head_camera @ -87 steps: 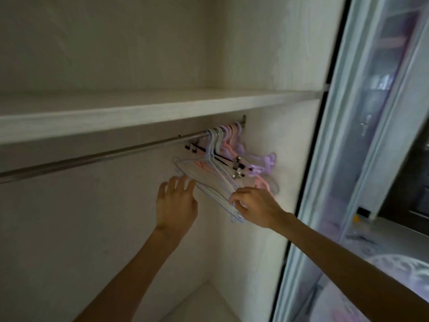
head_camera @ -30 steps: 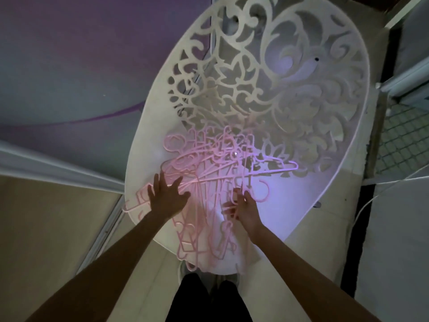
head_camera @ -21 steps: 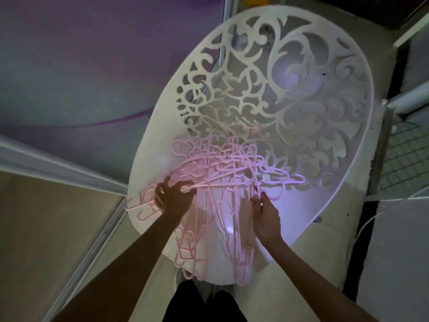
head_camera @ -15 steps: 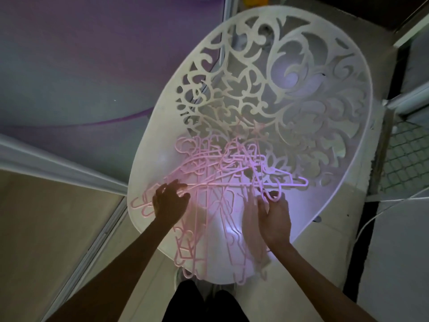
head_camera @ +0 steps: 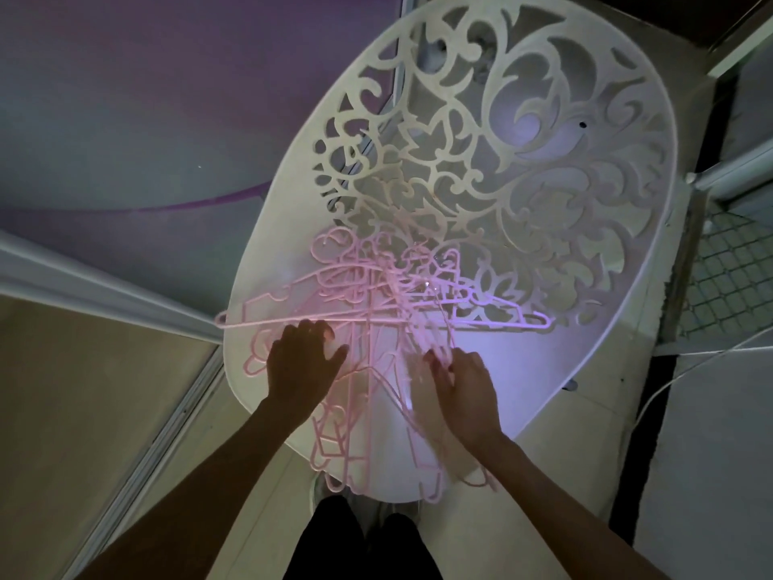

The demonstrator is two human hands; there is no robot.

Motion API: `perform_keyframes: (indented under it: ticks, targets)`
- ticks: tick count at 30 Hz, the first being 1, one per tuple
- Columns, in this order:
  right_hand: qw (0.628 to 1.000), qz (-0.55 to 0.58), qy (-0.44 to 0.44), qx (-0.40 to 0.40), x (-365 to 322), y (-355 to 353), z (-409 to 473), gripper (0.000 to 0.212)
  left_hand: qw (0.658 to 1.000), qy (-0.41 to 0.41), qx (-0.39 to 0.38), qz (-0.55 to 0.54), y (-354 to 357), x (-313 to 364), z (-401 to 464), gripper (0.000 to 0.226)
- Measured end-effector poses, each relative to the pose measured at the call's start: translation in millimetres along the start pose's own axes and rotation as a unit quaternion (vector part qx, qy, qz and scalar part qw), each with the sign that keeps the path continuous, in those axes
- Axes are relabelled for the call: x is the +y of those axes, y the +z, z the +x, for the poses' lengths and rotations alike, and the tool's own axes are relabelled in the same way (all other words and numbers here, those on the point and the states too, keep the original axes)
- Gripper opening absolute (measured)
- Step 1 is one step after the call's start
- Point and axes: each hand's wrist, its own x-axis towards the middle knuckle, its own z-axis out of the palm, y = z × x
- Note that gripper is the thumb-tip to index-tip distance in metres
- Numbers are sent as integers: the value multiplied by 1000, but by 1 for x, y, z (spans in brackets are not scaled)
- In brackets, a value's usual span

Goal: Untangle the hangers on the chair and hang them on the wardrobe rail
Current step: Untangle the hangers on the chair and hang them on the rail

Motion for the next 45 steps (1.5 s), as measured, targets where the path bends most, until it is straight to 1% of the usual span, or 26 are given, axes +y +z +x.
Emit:
perform_keyframes:
  ticks: [2,3,4,5,8,10,12,14,16,18,20,22,23,25,28,30,32,34,35,38,40,42,44,45]
  targets:
    - [994,95,57,-17,8,-1,3,27,987,26,-123,95,7,-4,-6,63]
    - [986,149,76,-27,11,-1,5,27,978,40,-173,112,11,-5,-7,68]
    - [977,194,87,-30,15,-1,7,28,970,47,-211,112,14,-4,-7,68]
    - [970,227,88,-33,18,-1,8,28,967,48,-230,100,16,-4,-8,64]
    - [957,276,83,-40,24,-6,11,24,975,39,-217,41,17,-2,-8,43]
    - [933,335,117,-51,24,-13,13,22,978,48,-202,4,8,-2,-7,38]
    - [923,360,132,-46,24,-22,16,22,978,47,-198,-43,-6,-4,-3,36]
    - [937,328,116,-25,24,-30,18,23,976,42,-192,-90,-27,-2,6,34]
    - [956,281,88,-15,22,-38,20,25,976,45,-164,-139,-50,8,15,31]
    - [959,272,72,-17,20,-43,22,26,967,39,-120,-222,-68,21,22,24]
    - [954,288,79,-16,18,-49,22,24,953,33,-114,-279,-84,35,25,20]
    - [948,306,90,-19,17,-54,20,24,950,46,-131,-278,-95,47,24,21]
    - [951,296,88,-19,18,-56,20,24,954,55,-131,-263,-99,52,24,19]
    - [962,264,74,-15,18,-62,17,26,961,70,-103,-246,-107,60,24,15]
    - [968,242,68,-6,16,-72,18,23,957,90,-81,-263,-116,66,26,15]
    - [979,196,49,-7,17,-70,23,22,958,104,-83,-255,-118,68,27,15]
    - [993,118,20,-3,18,-66,30,24,963,124,-72,-230,-123,70,26,15]
    - [999,38,10,-11,22,-56,36,29,965,127,-62,-222,-125,68,25,15]
    - [999,25,21,-18,23,-52,38,30,965,123,-60,-224,-125,65,25,14]
    - [996,48,77,-21,22,-44,38,32,960,120,-67,-242,-128,55,20,12]
    - [999,-2,49,-21,18,-41,34,32,958,120,-79,-247,-127,51,16,9]
    - [997,-41,6,-66,13,-38,30,41,958,123,-78,-246,-125,50,12,8]
    - [993,-1,0,-117,9,-37,28,62,957,121,-72,-254,-120,51,9,9]
    - [991,39,4,-125,7,-37,27,72,956,119,-72,-260,-119,50,9,10]
